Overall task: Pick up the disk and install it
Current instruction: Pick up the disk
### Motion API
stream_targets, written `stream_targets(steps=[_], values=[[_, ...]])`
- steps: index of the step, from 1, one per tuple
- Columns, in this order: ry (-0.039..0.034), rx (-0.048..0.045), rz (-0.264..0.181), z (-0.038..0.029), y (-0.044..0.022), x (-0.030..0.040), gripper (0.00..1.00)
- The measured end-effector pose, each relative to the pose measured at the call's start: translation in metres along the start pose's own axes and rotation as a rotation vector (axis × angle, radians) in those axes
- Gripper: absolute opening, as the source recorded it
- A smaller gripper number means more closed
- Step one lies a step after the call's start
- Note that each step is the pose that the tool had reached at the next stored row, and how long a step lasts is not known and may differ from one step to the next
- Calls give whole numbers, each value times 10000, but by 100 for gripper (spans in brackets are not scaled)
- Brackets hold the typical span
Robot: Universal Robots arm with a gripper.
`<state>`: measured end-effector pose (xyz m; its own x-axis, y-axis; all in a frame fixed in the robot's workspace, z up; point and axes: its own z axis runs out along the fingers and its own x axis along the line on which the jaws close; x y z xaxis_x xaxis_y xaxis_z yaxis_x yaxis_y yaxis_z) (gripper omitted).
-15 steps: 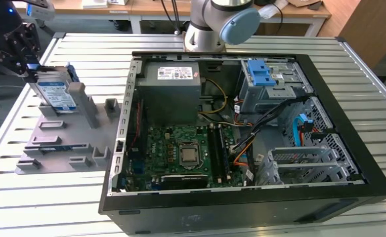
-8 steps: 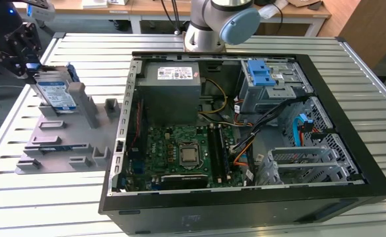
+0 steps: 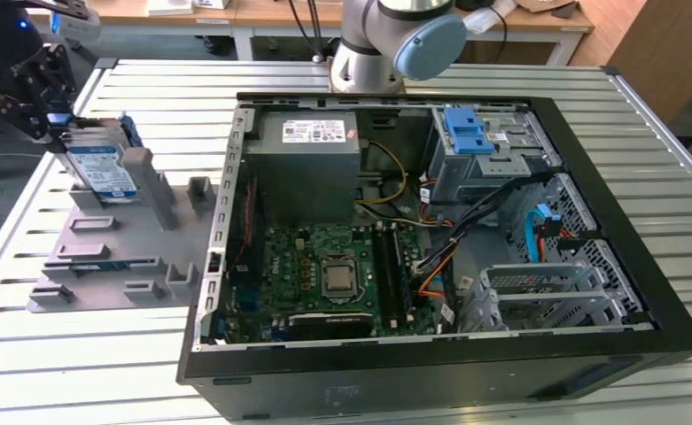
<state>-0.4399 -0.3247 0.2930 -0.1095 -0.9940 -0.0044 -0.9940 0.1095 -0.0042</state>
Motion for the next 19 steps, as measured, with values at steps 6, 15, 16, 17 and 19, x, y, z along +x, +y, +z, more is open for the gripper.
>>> stream_targets(steps=[6, 15, 16, 17, 19], values=[[6, -1, 1, 21, 1, -9, 49], [7, -1, 0, 27, 2, -12, 47], [7, -2, 0, 27, 2, -12, 47], [7, -1, 0, 28, 2, -13, 40], [7, -2, 0, 28, 2, -12, 39]])
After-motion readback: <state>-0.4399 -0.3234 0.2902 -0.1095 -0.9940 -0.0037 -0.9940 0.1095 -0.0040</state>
